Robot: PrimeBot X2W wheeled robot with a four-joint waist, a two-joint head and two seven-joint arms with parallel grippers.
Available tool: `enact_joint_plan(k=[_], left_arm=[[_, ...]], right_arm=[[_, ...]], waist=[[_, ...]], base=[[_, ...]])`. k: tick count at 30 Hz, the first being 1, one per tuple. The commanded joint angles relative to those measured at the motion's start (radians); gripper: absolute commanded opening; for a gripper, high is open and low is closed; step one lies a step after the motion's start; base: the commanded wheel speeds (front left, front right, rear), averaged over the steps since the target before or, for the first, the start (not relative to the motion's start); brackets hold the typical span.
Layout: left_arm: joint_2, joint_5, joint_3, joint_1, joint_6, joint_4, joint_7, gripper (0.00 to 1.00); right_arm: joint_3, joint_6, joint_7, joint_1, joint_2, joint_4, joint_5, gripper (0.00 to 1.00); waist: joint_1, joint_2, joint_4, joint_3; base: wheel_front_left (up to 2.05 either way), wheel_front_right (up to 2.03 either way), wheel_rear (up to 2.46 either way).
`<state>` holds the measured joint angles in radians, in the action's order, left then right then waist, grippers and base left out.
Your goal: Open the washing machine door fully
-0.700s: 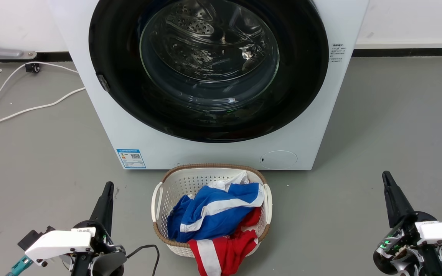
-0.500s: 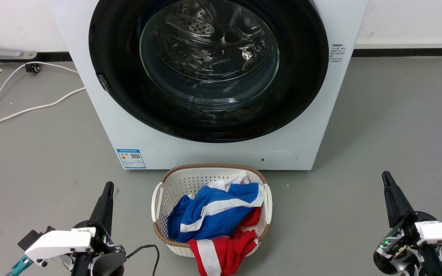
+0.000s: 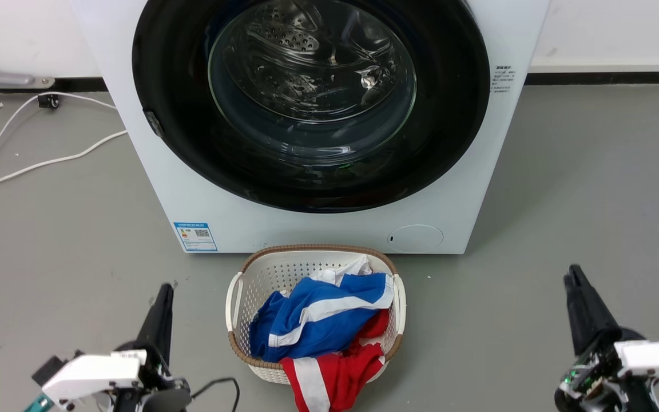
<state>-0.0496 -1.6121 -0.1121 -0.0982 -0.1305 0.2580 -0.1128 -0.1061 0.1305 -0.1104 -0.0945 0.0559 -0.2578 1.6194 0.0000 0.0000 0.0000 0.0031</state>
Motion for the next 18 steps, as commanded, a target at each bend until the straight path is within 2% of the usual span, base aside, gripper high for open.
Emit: enact_joint_plan(k=[1,5,9,18], left_arm=[[0.001,0.000,0.001,0.008,0.000,0.008,0.001,1.00],[0.001,0.014,0.007,0.018,0.000,-0.004,0.021,1.00],[0.001,0.080,0.008,0.023,0.005,-0.019,0.041,1.00],[0.001,0.274,0.023,0.030,0.051,-0.085,0.083,1.00]], right_arm=[[0.000,0.000,0.001,0.008,-0.001,-0.007,0.000,1.00],[-0.001,0.000,0.019,0.021,-0.001,-0.002,-0.017,1.00],[-0.010,0.000,0.040,0.030,-0.002,0.010,-0.068,1.00],[-0.010,0.000,0.082,0.051,-0.002,0.094,-0.293,1.00]], waist=[[0.0000,0.0000,0.000,0.000],[0.0000,0.0000,0.000,0.000],[0.0000,0.0000,-0.001,0.001],[0.0000,0.0000,-0.001,0.005]], base=[[0.00,0.00,0.00],[0.00,0.00,0.00],[0.00,0.00,0.00],[0.00,0.00,0.00]])
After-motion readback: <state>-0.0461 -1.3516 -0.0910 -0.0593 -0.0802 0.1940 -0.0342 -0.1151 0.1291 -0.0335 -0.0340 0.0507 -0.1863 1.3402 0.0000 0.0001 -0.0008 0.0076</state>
